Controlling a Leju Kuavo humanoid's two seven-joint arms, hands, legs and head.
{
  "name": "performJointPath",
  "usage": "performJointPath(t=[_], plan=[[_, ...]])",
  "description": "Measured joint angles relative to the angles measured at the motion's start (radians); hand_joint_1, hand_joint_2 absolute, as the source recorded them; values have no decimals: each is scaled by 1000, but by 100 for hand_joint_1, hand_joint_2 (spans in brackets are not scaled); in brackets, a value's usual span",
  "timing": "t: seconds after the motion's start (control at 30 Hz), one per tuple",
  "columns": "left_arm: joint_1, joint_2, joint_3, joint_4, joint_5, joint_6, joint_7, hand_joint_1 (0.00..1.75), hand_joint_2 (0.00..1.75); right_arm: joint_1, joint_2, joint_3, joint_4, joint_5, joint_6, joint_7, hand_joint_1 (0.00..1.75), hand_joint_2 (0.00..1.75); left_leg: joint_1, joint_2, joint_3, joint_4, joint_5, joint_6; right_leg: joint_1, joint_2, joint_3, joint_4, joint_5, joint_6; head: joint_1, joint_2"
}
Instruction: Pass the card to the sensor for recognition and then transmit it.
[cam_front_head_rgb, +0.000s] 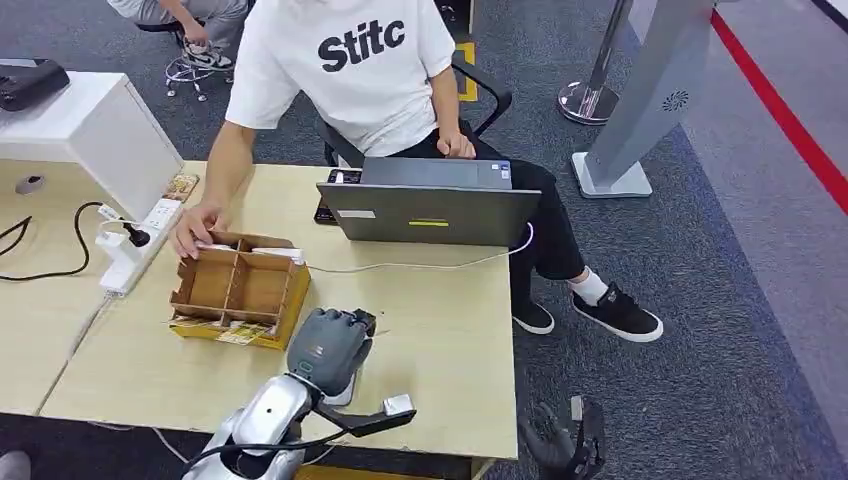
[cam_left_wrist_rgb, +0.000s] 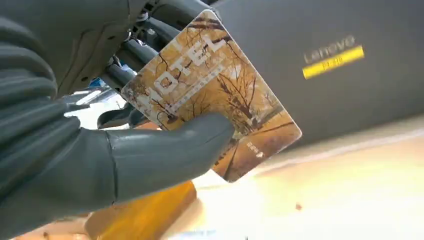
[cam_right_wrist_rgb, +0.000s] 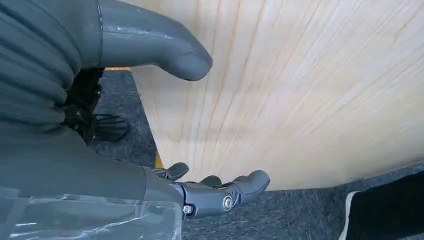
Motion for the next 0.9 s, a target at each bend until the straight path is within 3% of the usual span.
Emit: performJointPath(t=[0.47, 0.67, 0.9], plan=[[-11, 13, -1, 81, -8, -51, 35, 175, 175, 0, 0, -26, 0, 20, -2, 3, 0, 175, 0, 0, 0, 0, 0, 0, 0, 0, 0, 0, 0, 0, 0, 0], [-18, 18, -1, 72, -8, 4, 58, 175, 175, 0, 0, -43, 2, 32, 4, 3, 0, 175, 0, 0, 0, 0, 0, 0, 0, 0, 0, 0, 0, 0, 0, 0], [-18, 19, -1, -29, -8, 48, 63, 175, 175, 1, 0, -65, 5, 50, 10, 0, 0, 175, 0, 0, 0, 0, 0, 0, 0, 0, 0, 0, 0, 0, 0, 0]])
